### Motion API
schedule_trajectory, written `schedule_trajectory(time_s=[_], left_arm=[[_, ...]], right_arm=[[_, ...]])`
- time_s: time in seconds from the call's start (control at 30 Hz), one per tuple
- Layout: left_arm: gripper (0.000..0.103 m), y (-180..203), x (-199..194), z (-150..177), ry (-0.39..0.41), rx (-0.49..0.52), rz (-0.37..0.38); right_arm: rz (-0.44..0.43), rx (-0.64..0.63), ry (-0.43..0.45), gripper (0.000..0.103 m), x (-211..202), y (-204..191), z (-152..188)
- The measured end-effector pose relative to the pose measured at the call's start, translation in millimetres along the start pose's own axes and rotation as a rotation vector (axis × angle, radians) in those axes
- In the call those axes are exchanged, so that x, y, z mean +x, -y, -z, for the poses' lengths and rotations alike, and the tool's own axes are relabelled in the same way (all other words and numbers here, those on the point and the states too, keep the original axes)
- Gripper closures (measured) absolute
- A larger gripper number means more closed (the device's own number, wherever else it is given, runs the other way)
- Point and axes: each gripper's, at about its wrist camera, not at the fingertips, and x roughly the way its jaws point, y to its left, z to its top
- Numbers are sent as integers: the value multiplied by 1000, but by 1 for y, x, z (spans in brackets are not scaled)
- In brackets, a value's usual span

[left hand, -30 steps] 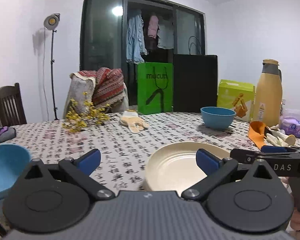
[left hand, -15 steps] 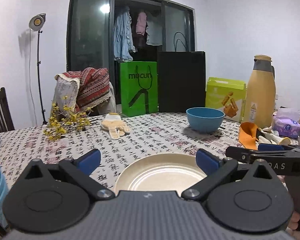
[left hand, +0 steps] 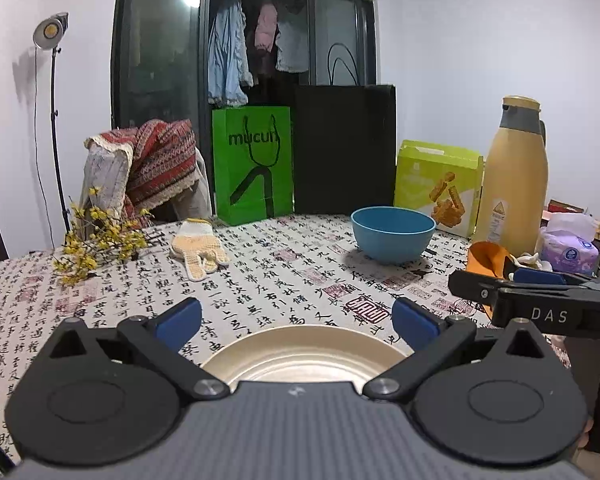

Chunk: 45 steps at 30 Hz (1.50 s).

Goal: Organize plates and bowls
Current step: 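Move both open grippers past the cream plates toward the blue bowl by the thermos, then position both open grippers around the rim of that blue bowl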

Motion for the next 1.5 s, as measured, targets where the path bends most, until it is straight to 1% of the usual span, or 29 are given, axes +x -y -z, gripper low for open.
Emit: schedule_trajectory(time_s=[0.13, 0.3, 0.57, 0.73, 0.83, 1.03, 1.2, 1.33, 1.43, 1.5], left_arm=[[0, 7, 14, -9, -8, -7, 17], [0, 17, 34, -19, -39, -15, 65], [0, 37, 68, -38, -66, -9, 69], [0, 44, 86, -51, -67, -23, 89], [0, 49, 98, -59, -81, -35, 101], [0, 54, 127, -77, -108, -68, 87], [0, 57, 154, -87, -141, -77, 73], [0, 62, 178, -95, -171, -57, 59], [0, 66, 195, -101, -203, -62, 74], [0, 70, 205, -104, -208, -57, 63]], right_arm=[[13, -1, 7, 0, 7, 11, -8], [26, 1, 8, 0, 16, 26, -15], [45, 0, 11, 0, 31, 47, -27], [52, -1, 0, 0, 45, 59, -43], [48, 2, -8, 0, 52, 65, -53], [48, 8, -17, 0, 70, 78, -76], [71, 23, -40, 0, 90, 92, -93], [75, 48, -59, 0, 106, 103, -104], [69, 76, -79, 0, 122, 114, -111], [74, 91, -105, 0, 134, 120, -115]])
